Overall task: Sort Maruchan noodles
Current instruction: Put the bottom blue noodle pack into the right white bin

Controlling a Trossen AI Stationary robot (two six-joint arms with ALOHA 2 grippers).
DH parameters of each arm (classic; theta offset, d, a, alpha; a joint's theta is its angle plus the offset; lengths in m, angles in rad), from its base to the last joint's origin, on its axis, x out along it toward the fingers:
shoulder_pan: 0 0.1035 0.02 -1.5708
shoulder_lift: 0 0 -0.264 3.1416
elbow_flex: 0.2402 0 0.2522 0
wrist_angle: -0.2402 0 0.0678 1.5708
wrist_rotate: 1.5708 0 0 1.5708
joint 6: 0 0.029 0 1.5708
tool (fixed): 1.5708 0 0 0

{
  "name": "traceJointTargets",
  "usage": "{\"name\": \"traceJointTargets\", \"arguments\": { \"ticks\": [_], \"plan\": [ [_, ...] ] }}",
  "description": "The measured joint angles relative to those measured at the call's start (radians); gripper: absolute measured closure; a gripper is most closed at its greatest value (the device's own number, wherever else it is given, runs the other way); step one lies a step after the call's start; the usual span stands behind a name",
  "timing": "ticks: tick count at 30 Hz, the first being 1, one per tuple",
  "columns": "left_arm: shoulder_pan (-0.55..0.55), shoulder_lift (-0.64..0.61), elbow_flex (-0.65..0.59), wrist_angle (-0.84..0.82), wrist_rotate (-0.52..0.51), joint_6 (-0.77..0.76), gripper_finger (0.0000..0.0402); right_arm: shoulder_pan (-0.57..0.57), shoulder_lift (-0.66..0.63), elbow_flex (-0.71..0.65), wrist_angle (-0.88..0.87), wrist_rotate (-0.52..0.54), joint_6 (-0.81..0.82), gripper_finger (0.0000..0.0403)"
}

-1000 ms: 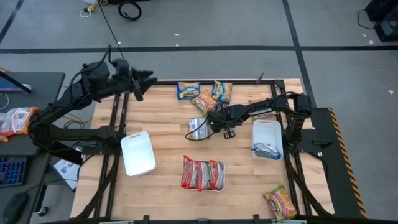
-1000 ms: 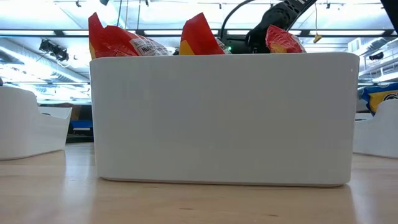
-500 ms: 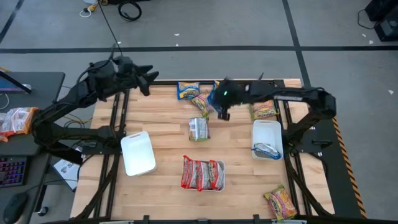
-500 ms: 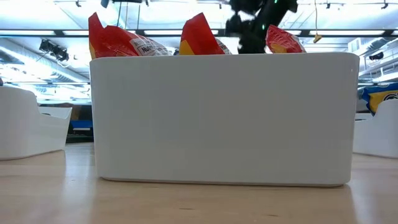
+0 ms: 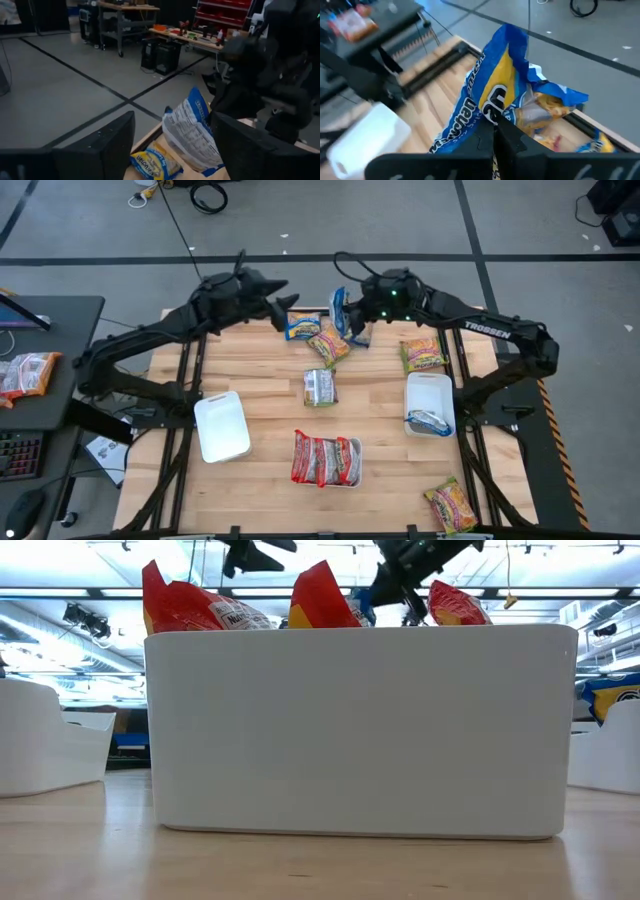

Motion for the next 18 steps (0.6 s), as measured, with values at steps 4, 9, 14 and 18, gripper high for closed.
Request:
{"name": "traceJointTargets", "arguments": {
  "ticks": [4,9,14,18],
  "plan": [
    [0.000,0.008,0.000,-0.001,0.004,0.001,0.0089,-0.004,0.005,0.000,0.053,-0.061,0.037,0.0398],
    [-0.003,0.003,0.000,0.000,-0.033,0.025,0.0045,-0.019,0.024,0.000,0.114,-0.126,0.093,0.0398],
    [-0.030,0.028,0.002,0.006,-0.087,0.097,0.0036,-0.029,0.044,0.000,0.214,-0.152,0.178,0.0398],
    [-0.056,0.068,0.000,0.001,-0.131,0.105,0.0035,-0.029,0.063,0.001,0.322,-0.111,0.255,0.0398]
  ]
}}
